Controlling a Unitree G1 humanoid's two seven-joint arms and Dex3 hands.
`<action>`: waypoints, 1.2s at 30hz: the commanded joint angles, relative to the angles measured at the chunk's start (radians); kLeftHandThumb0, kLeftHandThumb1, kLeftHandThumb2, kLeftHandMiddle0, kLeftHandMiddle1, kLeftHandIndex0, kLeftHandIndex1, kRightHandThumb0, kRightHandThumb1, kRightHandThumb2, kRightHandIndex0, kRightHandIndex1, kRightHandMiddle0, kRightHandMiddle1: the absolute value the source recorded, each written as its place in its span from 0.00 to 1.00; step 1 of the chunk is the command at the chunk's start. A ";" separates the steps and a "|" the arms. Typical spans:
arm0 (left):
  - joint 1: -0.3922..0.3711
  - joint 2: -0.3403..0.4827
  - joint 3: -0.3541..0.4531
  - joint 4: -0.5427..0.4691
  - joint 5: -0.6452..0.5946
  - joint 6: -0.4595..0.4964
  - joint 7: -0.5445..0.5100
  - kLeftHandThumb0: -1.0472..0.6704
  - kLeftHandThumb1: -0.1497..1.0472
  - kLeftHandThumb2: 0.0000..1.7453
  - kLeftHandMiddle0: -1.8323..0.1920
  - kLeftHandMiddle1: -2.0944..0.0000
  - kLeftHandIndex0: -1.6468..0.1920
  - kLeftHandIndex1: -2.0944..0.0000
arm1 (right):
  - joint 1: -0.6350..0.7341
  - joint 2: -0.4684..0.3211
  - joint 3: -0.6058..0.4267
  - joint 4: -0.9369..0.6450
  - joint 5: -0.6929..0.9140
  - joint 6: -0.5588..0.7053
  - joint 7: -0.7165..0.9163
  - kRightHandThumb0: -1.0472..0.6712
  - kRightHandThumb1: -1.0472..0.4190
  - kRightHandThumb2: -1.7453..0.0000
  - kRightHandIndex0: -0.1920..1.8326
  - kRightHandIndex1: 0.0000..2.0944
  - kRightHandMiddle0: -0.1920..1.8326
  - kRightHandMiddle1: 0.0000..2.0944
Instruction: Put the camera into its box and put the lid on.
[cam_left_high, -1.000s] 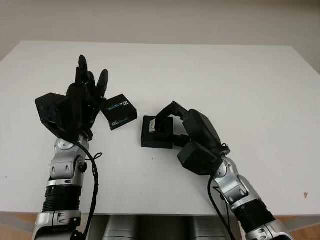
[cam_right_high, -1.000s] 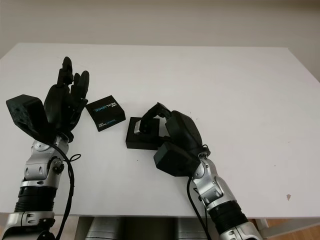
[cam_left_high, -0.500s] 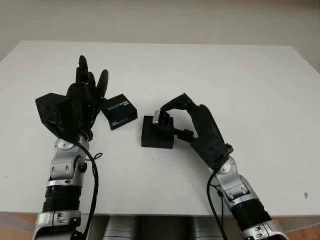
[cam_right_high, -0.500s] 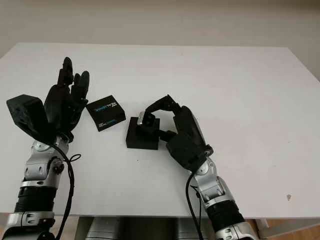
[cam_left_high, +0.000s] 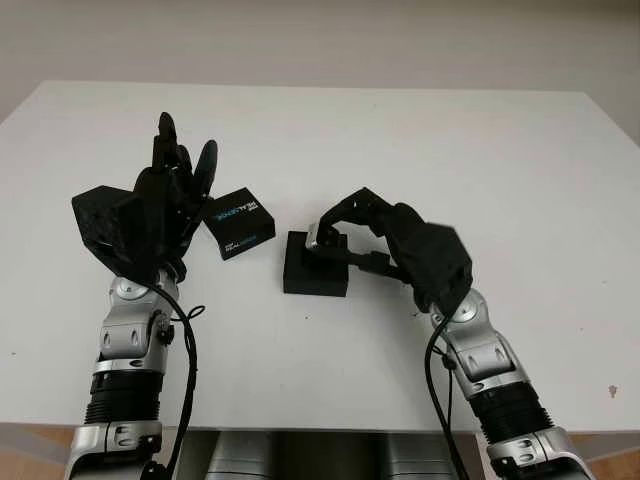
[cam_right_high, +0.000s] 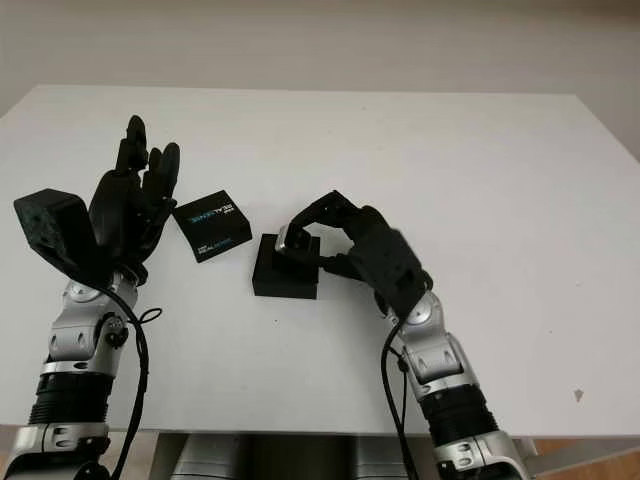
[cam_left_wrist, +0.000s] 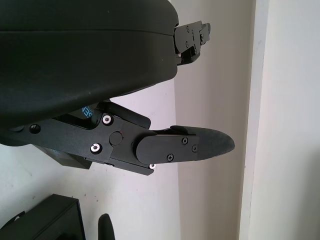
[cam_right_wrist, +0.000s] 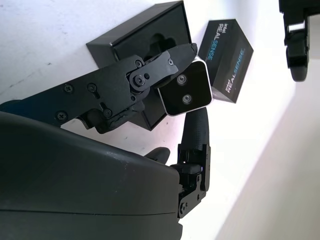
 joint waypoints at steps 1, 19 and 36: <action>0.001 -0.001 -0.001 -0.015 -0.001 0.000 0.002 0.23 1.00 0.23 1.00 1.00 1.00 1.00 | -0.040 -0.027 -0.016 -0.036 0.019 0.034 0.034 0.35 0.08 0.97 0.21 0.15 0.27 0.76; 0.007 -0.011 -0.003 -0.019 -0.001 -0.008 0.011 0.23 1.00 0.23 1.00 1.00 1.00 1.00 | -0.183 -0.133 -0.039 -0.126 0.128 0.349 0.228 0.38 0.06 0.97 0.22 0.07 0.23 0.77; 0.014 -0.027 -0.001 -0.034 -0.003 -0.001 0.023 0.23 1.00 0.24 1.00 1.00 1.00 1.00 | -0.203 -0.132 0.057 -0.075 0.018 0.271 0.179 0.36 0.07 0.97 0.24 0.06 0.24 0.79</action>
